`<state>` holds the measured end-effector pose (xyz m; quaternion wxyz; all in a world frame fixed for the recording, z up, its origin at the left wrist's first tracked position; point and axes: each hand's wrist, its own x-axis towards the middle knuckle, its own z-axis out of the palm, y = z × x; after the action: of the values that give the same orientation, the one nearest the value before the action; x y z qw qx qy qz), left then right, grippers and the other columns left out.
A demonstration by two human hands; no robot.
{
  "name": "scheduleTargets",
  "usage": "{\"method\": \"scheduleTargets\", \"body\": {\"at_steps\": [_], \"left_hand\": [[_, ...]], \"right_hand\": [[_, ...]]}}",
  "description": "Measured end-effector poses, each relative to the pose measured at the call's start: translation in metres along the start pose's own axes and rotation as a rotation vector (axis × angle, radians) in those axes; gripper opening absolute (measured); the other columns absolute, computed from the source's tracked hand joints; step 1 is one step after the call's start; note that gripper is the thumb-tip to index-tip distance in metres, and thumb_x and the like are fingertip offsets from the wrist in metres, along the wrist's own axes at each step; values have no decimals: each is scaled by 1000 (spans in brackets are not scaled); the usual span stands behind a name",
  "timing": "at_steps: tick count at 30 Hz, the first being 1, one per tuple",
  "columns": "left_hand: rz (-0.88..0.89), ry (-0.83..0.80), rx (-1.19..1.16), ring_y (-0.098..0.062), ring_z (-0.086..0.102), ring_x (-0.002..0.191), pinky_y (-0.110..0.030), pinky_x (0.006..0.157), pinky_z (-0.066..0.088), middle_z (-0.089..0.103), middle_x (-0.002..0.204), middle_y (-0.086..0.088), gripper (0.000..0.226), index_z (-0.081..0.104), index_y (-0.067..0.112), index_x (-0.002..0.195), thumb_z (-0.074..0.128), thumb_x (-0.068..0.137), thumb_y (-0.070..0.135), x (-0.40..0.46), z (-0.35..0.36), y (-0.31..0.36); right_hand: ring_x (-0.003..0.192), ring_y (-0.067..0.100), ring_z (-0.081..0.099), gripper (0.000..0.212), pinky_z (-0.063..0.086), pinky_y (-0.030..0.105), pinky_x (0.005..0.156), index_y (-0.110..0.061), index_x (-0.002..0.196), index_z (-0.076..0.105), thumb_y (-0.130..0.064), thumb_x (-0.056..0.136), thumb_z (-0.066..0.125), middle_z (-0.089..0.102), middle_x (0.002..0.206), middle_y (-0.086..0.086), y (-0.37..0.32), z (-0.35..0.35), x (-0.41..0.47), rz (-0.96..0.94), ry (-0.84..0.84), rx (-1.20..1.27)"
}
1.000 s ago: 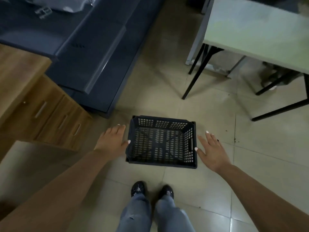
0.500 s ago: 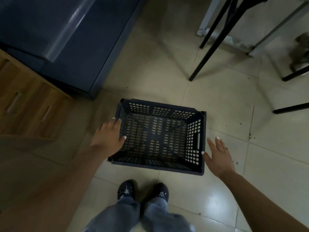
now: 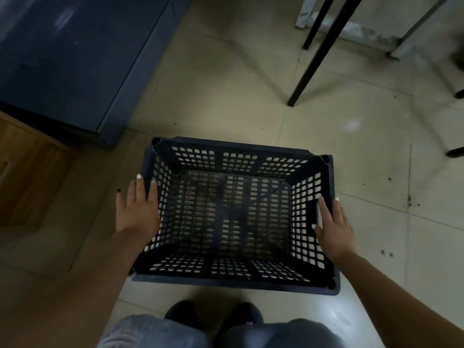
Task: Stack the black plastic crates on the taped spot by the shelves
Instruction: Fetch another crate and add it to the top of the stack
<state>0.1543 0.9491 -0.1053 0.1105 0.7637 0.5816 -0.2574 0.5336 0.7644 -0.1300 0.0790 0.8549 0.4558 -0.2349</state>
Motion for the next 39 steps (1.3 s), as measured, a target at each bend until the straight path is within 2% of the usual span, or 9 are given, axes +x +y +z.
{"method": "scheduleTargets", "body": {"at_steps": [6,12,16,23,29,32,34,37,39], "left_hand": [[-45,139,9,-36,-11,145,-52,116,6,-20,154,-25,82,-9,9,150,47,92,23,24,41,3],[15,179,61,-33,-3,146,-40,104,-29,-10,157,-21,98,10,11,152,72,76,21,29,50,-19],[33,156,11,-34,5,145,-31,106,-28,2,157,-23,95,19,8,150,72,71,8,7,27,-30],[82,151,-5,-31,-3,146,-27,108,-24,-5,158,-19,90,18,6,150,66,74,-1,-96,-63,-64],[76,161,78,-27,-27,141,-35,104,-29,-30,152,-15,94,-8,13,149,59,83,14,-199,-171,-93],[81,206,70,-27,-20,144,-34,106,-28,-22,154,-14,90,2,12,150,59,80,8,-244,-215,-111],[77,239,40,-25,-15,145,-37,113,-18,-17,155,-13,89,11,11,151,61,78,5,-271,-241,-121],[61,223,60,-24,-25,141,-40,116,-6,-30,151,-11,89,-5,14,151,54,84,9,-308,-275,-126],[21,252,49,-27,-27,141,-41,117,-3,-33,151,-14,89,-10,16,150,52,86,11,-333,-292,-126]], "right_hand": [[146,33,-5,87,11,46,118,-22,151,-4,-10,89,56,-15,158,15,0,29,20,66,146,-38],[146,33,-4,94,16,46,118,-30,149,-12,-6,88,55,-24,155,15,2,30,16,35,179,-72],[145,31,-12,90,16,46,115,-29,151,-6,-7,89,55,-28,154,11,2,3,-3,-40,154,-87],[144,29,-15,97,10,46,116,-24,151,-1,0,82,63,-22,154,11,-7,-99,-87,-134,173,-147],[145,30,-8,100,13,46,115,-18,151,13,0,71,72,-9,156,17,-24,-225,-182,-186,195,-209],[145,27,-15,103,15,46,113,-16,149,19,-4,66,78,-10,158,17,-29,-280,-225,-194,221,-234],[142,24,-23,105,11,44,114,-18,151,13,-11,69,78,-19,157,14,-30,-310,-249,-184,207,-238],[137,24,-36,102,-1,39,115,-26,145,-15,-18,84,66,-34,150,11,-37,-351,-280,-193,153,-232],[136,26,-35,98,-2,39,115,-27,142,-21,-21,89,60,-38,148,11,-40,-375,-297,-213,144,-228]]}}
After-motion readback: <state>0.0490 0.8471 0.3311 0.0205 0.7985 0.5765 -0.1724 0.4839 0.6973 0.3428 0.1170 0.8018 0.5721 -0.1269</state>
